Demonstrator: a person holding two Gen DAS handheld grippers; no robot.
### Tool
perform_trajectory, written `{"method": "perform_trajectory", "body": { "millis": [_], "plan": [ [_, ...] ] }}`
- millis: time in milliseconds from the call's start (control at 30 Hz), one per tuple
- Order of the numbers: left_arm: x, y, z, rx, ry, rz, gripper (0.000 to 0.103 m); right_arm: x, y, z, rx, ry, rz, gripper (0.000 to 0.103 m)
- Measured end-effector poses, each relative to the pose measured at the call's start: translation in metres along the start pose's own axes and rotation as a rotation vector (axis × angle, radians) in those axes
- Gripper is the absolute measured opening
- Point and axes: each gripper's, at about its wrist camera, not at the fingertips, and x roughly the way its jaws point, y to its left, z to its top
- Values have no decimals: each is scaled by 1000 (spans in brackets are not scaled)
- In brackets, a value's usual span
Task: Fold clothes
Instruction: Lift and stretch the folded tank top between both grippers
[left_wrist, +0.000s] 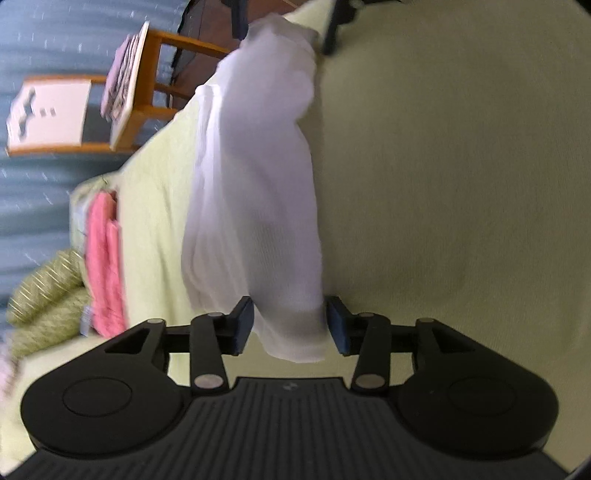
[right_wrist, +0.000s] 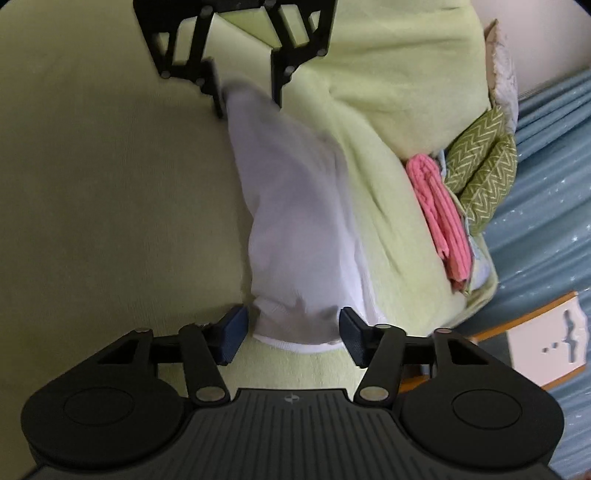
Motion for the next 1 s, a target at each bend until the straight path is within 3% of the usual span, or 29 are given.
{"method": "perform_trajectory", "body": {
  "millis": [67, 133, 167, 233, 267, 400, 467, 500, 533, 567, 667, 767, 900, 1000],
  "plan": [
    [5, -6, 0, 34, 4, 21, 29, 7, 7, 2, -38, -5, -43, 50],
    [8, -8, -1, 53, 7, 13, 18, 17, 3, 2, -51, 25, -24, 27],
    [8, -8, -2, 59, 4, 7, 14, 22, -4, -1, -48, 51, -2, 20],
    [8, -8, -3, 56, 0, -10, 12, 22, -25, -7, -42, 66, 51, 15],
    [6, -5, 0, 29, 3, -27, 11, 22, -37, -12, -56, 72, 78, 3],
    [-1, 4, 13, -67, 16, -78, 10, 14, -78, -33, -157, 59, 194, 0],
    [0, 5, 19, -90, 49, -54, 13, 16, -86, -36, -170, 98, 225, 0],
    [3, 6, 20, -102, 65, -41, 16, 15, -87, -35, -160, 107, 215, 30],
    [4, 6, 20, -105, 73, -37, 18, 13, -84, -33, -153, 102, 182, 52],
    [5, 6, 20, -108, 81, -33, 20, 7, -78, -32, -155, 73, 158, 84],
    [3, 2, 18, -83, 69, -13, 23, -9, -55, -23, -137, 25, 147, 61],
    [1, -6, 13, -67, 57, 12, 26, -17, -28, -10, -134, -33, 96, 61],
    [0, -16, 7, -36, 29, 44, 26, -3, 0, -1, -157, -18, 2, 60],
    [1, -20, 2, -14, -2, 41, 19, 10, 4, 8, -166, 1, -57, 53]
  ]
}}
